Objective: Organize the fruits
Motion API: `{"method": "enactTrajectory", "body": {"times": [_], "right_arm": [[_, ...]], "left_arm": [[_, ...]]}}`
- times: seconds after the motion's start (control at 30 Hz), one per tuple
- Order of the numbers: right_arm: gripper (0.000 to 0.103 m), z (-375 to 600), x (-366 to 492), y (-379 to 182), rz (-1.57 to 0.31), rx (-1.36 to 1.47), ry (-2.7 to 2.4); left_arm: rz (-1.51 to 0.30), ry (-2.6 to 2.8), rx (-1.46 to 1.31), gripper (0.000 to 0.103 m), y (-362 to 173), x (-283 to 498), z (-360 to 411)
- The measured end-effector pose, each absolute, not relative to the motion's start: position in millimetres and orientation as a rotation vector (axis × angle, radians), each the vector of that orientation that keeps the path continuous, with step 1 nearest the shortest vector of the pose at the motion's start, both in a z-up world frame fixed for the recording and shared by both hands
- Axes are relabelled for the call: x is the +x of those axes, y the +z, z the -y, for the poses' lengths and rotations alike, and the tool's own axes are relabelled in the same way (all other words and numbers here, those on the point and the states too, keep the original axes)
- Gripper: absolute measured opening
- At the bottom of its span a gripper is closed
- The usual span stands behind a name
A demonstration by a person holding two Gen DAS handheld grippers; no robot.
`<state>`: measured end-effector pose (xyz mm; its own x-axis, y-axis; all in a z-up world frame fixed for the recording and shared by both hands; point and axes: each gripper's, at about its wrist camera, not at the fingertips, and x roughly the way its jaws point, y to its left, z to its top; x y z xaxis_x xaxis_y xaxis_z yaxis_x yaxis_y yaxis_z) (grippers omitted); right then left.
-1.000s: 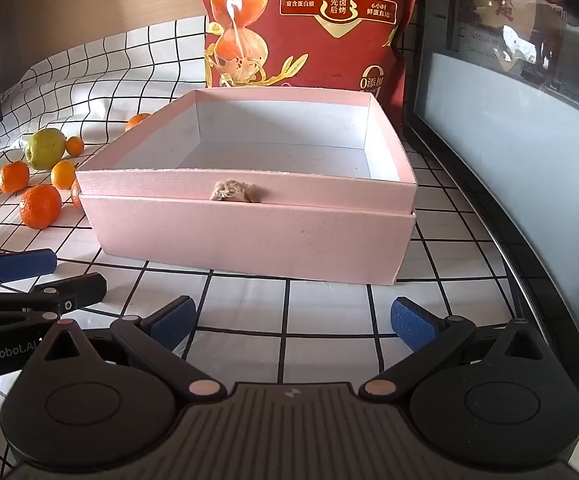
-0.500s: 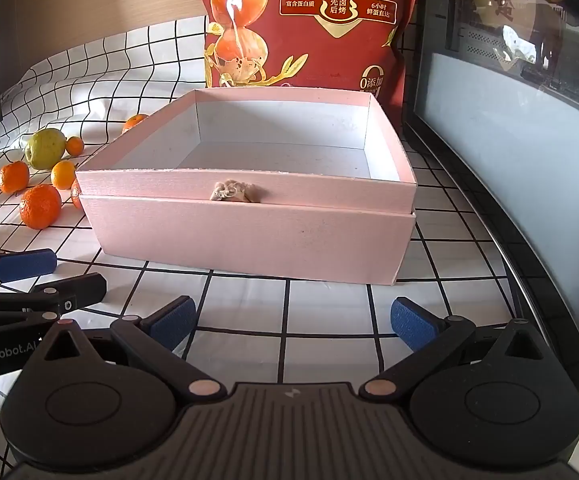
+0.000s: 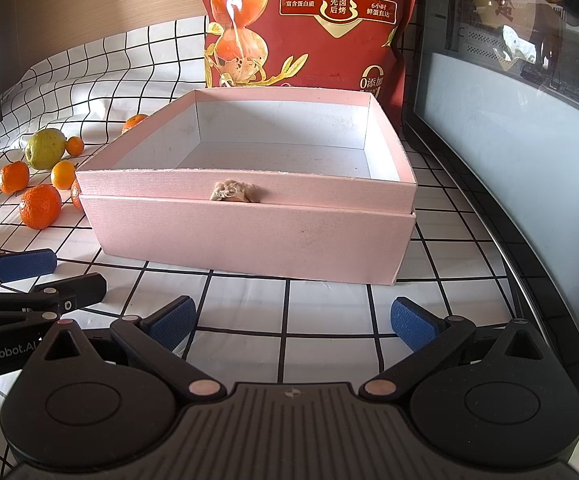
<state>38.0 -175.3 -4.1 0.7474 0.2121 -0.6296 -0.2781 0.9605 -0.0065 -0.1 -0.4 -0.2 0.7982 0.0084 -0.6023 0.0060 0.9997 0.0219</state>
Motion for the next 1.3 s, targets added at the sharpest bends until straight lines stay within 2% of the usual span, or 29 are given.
{"method": "enactTrajectory", "body": {"times": [1.3], "right_arm": [[0.103, 175.1, 37.8, -3.9, -0.675, -0.103, 0.268]], "left_arm": [[-0.647, 0.001, 0.021, 0.063, -3.3, -2.9, -2.3]]}}
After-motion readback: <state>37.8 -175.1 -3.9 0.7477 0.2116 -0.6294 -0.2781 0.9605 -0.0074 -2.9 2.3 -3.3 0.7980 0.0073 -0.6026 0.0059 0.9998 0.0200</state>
